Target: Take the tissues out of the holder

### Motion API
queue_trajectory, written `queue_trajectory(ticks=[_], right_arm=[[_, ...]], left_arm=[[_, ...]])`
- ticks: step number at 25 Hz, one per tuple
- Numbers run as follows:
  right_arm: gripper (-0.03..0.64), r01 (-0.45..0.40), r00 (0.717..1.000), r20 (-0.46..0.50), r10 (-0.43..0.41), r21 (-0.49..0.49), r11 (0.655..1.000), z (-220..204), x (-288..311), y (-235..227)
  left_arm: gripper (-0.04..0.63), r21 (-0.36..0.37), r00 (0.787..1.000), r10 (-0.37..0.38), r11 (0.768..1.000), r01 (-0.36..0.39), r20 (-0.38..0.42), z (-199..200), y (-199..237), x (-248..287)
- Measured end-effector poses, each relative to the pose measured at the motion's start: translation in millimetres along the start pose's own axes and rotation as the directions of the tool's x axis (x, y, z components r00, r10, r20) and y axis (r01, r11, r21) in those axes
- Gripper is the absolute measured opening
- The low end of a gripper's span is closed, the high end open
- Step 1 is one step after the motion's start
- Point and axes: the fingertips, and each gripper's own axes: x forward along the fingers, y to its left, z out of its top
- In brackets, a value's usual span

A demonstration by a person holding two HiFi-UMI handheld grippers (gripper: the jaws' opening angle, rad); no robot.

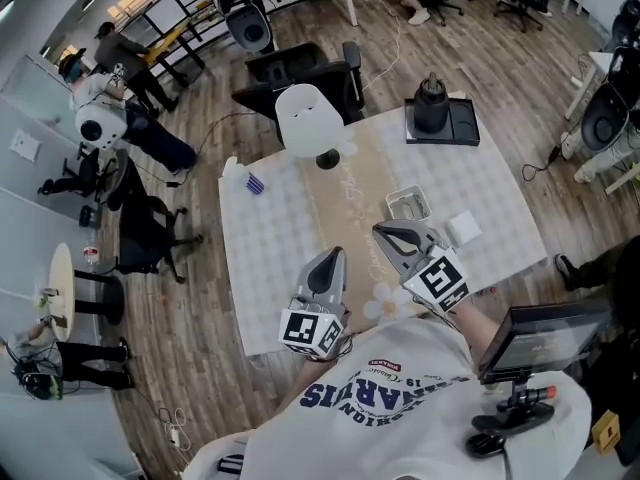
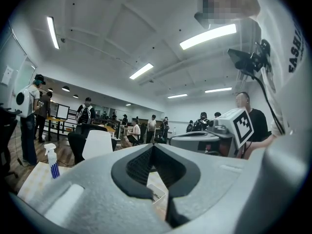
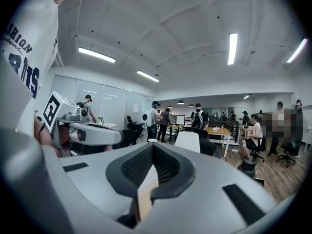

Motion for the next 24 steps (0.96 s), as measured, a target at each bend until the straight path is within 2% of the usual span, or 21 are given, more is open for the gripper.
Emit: queue_trajectory(ticks=[13, 24], right_arm=[[0.006, 0.058, 0.998, 0.023, -0.058, -0.020, 0.998, 14.2, -6.3, -13.3], [0.006, 0.088, 0.996, 0.030, -0.088, -0.003, 0.996, 21.0, -28.3, -39.9]], left_arm=[[0.000, -0.012, 1.000, -0.020, 1.000, 0.020, -0.024, -9.6, -3.5, -0.4], [0.000, -0.011, 0.999, 0.007, 1.000, -0.007, -0.040, -7.5, -16.5, 6.1]])
